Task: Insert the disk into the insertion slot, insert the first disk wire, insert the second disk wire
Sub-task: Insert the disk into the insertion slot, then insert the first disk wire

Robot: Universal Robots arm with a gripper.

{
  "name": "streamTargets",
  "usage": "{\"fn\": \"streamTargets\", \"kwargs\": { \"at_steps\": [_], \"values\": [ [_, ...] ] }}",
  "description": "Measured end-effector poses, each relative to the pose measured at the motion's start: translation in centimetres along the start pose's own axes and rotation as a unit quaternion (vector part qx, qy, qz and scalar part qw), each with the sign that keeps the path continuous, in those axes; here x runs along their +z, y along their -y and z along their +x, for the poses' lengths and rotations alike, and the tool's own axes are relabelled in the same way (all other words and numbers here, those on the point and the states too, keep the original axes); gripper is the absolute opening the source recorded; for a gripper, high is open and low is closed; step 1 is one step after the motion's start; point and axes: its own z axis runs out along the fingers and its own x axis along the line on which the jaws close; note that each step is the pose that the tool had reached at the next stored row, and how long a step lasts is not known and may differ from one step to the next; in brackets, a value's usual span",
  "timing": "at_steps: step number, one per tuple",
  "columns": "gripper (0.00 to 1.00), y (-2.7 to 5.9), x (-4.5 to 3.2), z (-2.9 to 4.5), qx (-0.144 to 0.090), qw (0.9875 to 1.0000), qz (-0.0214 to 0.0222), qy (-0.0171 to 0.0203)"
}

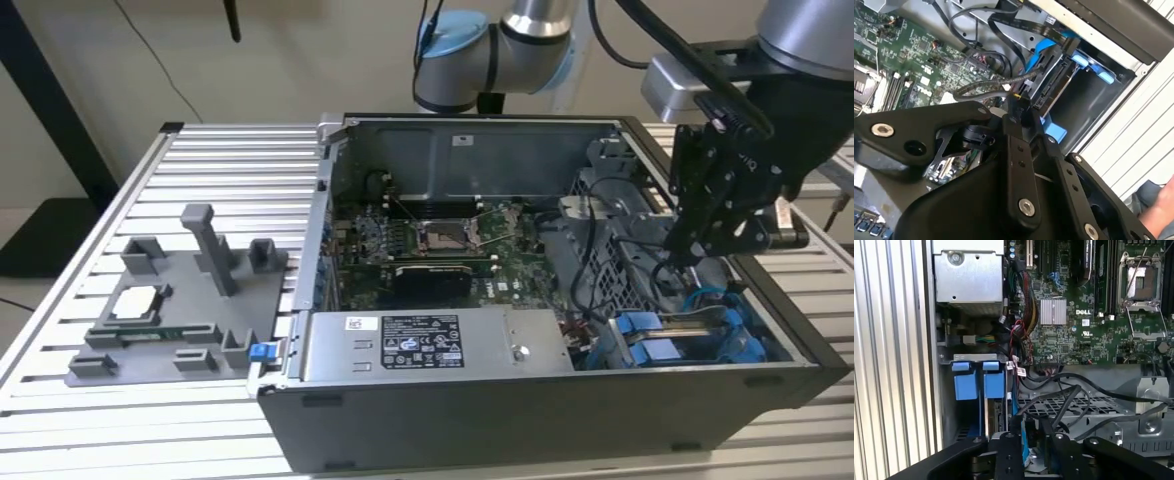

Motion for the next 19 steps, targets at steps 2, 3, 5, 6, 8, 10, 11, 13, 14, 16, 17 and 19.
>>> {"fn": "streamTargets", "kwargs": {
  "at_steps": [2, 3, 5, 6, 8, 10, 11, 13, 14, 16, 17, 19],
  "values": [
    [0.00, 0.00, 0.00, 0.00, 0.000, 1.0000, 0.0000, 0.0017],
    [0.00, 0.00, 0.00, 0.00, 0.000, 1.0000, 0.0000, 0.0028],
    [0.00, 0.00, 0.00, 0.00, 0.000, 1.0000, 0.0000, 0.0051],
    [0.00, 0.00, 0.00, 0.00, 0.000, 1.0000, 0.0000, 0.0055],
    [0.00, 0.00, 0.00, -0.01, 0.000, 1.0000, 0.0000, 0.0056],
    [0.00, 0.00, 0.01, 0.00, 0.000, 1.0000, 0.0000, 0.0053],
    [0.00, 0.00, 0.04, 0.00, 0.000, 1.0000, 0.0002, 0.0007],
    [0.00, 0.00, 0.04, 0.00, -0.001, 0.9999, 0.0009, -0.0163],
    [0.00, 0.00, 0.04, 0.00, -0.001, 0.9997, 0.0012, -0.0245],
    [0.00, 0.02, 0.08, 0.01, -0.002, 0.9992, 0.0018, -0.0404],
    [0.00, 0.09, 0.16, 0.00, -0.002, 0.9990, 0.0020, -0.0445],
    [0.00, 0.34, 0.49, -0.01, -0.002, 0.9989, 0.0023, -0.0459]
  ]
}}
